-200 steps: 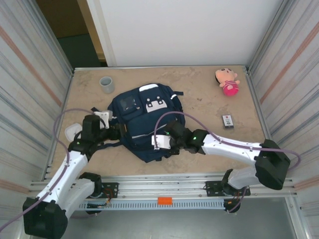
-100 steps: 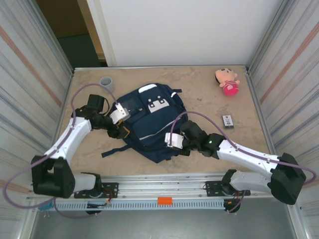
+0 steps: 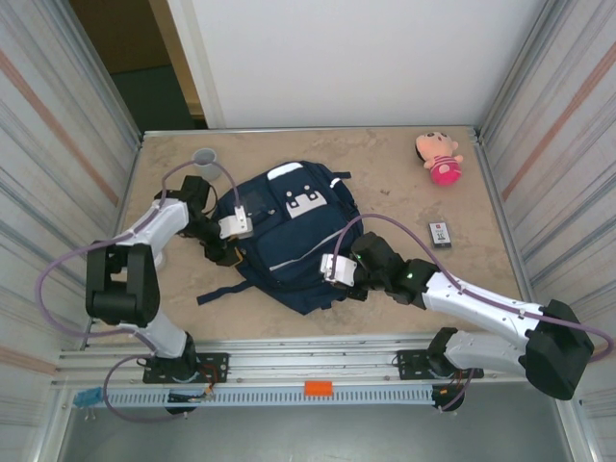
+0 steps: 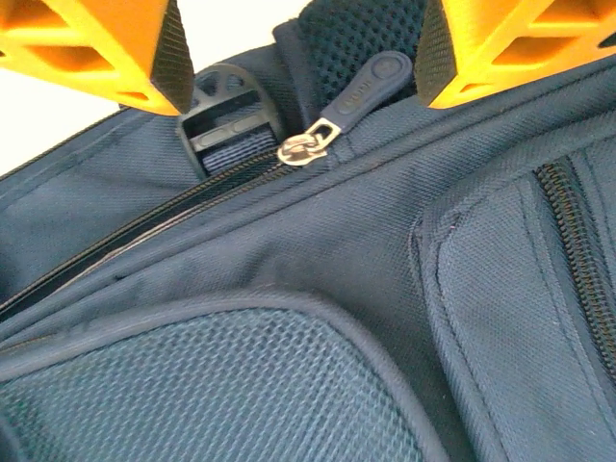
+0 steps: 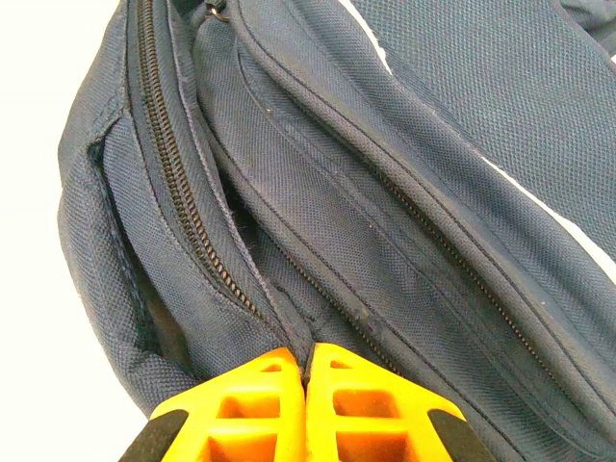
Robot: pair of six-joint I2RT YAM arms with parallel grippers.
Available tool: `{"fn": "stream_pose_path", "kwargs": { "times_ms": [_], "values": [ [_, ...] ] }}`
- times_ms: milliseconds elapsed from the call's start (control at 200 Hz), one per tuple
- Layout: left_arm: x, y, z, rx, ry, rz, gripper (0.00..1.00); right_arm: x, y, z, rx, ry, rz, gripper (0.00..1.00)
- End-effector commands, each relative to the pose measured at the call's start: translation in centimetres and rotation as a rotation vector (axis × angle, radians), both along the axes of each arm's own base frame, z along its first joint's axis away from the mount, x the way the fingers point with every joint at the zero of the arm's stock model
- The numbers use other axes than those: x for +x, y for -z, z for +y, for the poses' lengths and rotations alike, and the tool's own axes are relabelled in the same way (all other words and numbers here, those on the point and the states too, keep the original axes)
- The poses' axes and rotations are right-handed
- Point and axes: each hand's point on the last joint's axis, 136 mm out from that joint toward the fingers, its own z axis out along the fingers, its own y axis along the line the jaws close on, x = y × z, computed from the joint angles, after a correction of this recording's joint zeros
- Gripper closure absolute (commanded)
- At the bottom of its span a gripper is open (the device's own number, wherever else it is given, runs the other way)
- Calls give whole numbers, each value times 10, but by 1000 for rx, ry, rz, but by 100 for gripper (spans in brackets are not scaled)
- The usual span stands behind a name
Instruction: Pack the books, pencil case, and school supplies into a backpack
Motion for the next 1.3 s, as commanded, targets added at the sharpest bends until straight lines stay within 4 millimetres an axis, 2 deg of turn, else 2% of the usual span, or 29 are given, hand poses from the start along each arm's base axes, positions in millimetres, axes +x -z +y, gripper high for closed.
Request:
{"fn": "stream_pose_path", "kwargs": {
  "times_ms": [0, 65, 200, 346, 456, 576, 727, 817, 1007, 1122, 1293],
  "values": [
    [-3, 5, 7, 43, 49, 37, 38, 2, -15, 8, 82, 11, 0, 100],
    [-4, 9, 10, 61, 51, 54, 39, 2, -14, 8, 81, 13, 2, 100],
    [-11, 10, 10, 62, 48, 74, 53, 4, -14, 7, 84, 22, -3, 100],
    [-22, 12, 14, 85, 51, 61, 54, 7, -16, 8, 95, 31, -16, 100],
    [-16, 8, 9, 60, 46, 38, 56, 7, -17, 9, 101, 30, -16, 100],
    [-5, 9, 8, 60, 18, 46, 48, 6, -18, 9, 107, 34, -10, 100],
    [-2, 12, 3, 35, 6, 86, 50, 5, -18, 8, 116, 43, -4, 100],
    [-8, 12, -3, 20, 17, 119, 56, 5, -19, 8, 124, 47, -4, 100],
    [-14, -3, -15, -44, 24, 115, 66, 7, -19, 7, 128, 64, -11, 100],
    [-16, -6, -16, -38, 23, 103, 70, 9, -19, 8, 134, 74, -13, 100],
    [-16, 0, -10, 15, 14, 101, 84, 11, -19, 7, 142, 90, -12, 100]
  ]
}}
